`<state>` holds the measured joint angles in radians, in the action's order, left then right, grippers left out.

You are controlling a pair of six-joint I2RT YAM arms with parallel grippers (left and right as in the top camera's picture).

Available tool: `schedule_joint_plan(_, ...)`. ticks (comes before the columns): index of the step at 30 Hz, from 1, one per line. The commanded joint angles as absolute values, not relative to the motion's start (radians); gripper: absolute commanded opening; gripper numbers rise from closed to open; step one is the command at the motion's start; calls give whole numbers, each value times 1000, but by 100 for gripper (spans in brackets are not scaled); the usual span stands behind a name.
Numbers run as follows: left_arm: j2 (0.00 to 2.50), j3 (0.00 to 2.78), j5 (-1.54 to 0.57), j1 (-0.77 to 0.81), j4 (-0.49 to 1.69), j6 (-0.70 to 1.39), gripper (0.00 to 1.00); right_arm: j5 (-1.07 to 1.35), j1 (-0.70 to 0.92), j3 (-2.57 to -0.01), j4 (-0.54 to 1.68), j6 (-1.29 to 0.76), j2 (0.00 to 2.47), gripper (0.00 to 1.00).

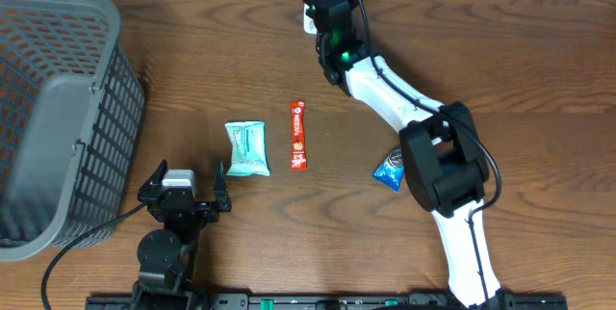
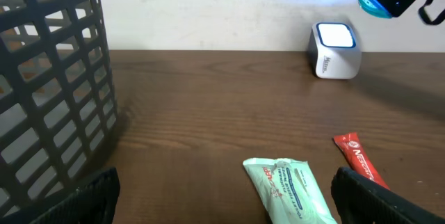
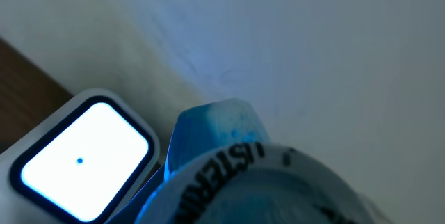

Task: Scan the item barcode
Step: 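Raise the teal bottle up to the white scanner face, then carry the teal bottle right and off the table edge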

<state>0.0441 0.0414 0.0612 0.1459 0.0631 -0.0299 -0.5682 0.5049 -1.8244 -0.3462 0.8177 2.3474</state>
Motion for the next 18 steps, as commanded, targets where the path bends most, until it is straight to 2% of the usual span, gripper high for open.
schedule_joint_plan(1,44,9,63,145,76,-29,98,-622,505,-1873,-402,854,2361,29)
schedule_joint_plan(18,44,9,62,145,76,-29,98,-533,525,-1873,-462,767,2387,29)
